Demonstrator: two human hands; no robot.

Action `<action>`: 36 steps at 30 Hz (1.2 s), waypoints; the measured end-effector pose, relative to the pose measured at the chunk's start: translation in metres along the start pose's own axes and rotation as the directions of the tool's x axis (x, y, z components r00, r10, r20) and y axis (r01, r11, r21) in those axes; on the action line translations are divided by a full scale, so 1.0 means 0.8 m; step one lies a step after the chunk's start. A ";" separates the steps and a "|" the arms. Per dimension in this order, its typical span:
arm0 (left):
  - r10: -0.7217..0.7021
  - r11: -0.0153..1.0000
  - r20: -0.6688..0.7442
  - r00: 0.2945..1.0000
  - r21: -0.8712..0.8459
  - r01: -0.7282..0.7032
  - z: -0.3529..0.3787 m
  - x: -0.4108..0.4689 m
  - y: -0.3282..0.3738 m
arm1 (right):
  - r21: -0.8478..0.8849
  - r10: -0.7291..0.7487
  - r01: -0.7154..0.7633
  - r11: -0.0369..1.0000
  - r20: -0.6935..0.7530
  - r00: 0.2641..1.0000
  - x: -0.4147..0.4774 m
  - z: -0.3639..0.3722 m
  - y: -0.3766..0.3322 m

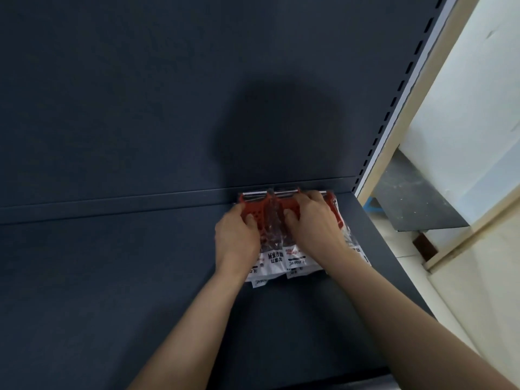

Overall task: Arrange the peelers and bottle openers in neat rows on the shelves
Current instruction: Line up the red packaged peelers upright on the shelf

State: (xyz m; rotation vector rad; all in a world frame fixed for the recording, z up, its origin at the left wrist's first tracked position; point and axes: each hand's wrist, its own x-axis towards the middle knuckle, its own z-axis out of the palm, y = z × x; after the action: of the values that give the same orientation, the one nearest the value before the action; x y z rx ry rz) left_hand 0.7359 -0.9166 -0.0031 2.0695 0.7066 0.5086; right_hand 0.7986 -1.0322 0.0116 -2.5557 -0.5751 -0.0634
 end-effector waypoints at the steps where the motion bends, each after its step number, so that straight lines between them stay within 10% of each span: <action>1: 0.016 1.000 -0.010 1.000 -0.001 -0.016 -0.003 -0.001 -0.001 | -0.002 0.003 -0.003 1.000 -0.009 1.000 -0.001 0.000 -0.001; 14: -0.072 0.947 0.194 0.978 -0.294 0.128 -0.004 0.011 -0.009 | 0.015 0.134 -0.134 0.991 0.017 0.991 -0.015 -0.003 -0.014; 24: -0.144 0.921 0.087 0.986 -0.352 0.166 0.004 -0.003 -0.006 | -0.020 -0.022 0.022 1.000 -0.017 1.000 -0.015 -0.021 -0.002; 36: 0.150 0.986 -0.219 0.964 0.106 -0.129 -0.027 -0.054 0.002 | -0.134 -0.315 0.317 0.939 0.038 0.948 -0.019 -0.029 -0.017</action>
State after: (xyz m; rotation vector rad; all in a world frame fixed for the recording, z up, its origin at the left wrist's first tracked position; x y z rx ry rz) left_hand 0.6914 -0.9321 0.0063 2.1786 0.7300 0.8167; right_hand 0.7805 -1.0395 0.0358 -2.5724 -1.0173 -0.2019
